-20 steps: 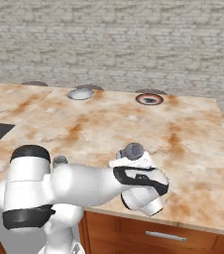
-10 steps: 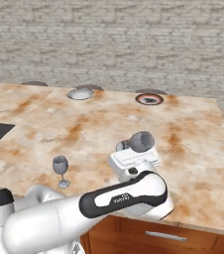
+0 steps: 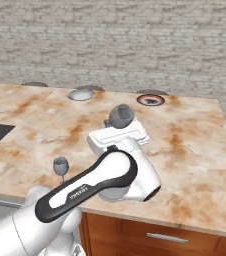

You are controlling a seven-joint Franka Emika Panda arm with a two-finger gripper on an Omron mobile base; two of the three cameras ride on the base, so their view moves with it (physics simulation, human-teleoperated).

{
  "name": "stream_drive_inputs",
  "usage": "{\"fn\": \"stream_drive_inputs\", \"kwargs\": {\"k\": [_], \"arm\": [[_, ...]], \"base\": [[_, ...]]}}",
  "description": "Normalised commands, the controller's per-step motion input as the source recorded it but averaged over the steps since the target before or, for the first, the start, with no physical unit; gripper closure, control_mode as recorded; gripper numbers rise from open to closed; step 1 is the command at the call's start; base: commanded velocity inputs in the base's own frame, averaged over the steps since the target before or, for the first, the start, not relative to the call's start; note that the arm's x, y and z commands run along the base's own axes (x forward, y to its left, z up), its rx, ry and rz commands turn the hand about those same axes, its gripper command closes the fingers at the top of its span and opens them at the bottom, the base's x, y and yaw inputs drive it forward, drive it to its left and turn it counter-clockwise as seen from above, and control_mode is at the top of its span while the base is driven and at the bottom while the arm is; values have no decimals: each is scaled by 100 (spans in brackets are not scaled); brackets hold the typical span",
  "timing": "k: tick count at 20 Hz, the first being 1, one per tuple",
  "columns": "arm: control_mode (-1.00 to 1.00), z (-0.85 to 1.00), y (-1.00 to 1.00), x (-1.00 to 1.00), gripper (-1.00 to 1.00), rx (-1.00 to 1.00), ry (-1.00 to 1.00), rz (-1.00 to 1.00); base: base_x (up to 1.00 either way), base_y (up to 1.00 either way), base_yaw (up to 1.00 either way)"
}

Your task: Retrieve the wine glasses from the counter and place one next to each plate.

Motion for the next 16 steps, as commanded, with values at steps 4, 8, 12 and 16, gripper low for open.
{"fn": "stream_drive_inputs", "kwargs": {"k": [4,8,12,16], "arm": [[-100,9,56,-24,100,-20,0,16],[-100,4,18,-48,100,-24,-1,21],[100,19,0,-50,100,-16,-8,7],[100,0,0,0,100,0,0,0]], "base": [[0,0,0],[0,0,0],[-49,0,5],[-99,-11,10]]}}
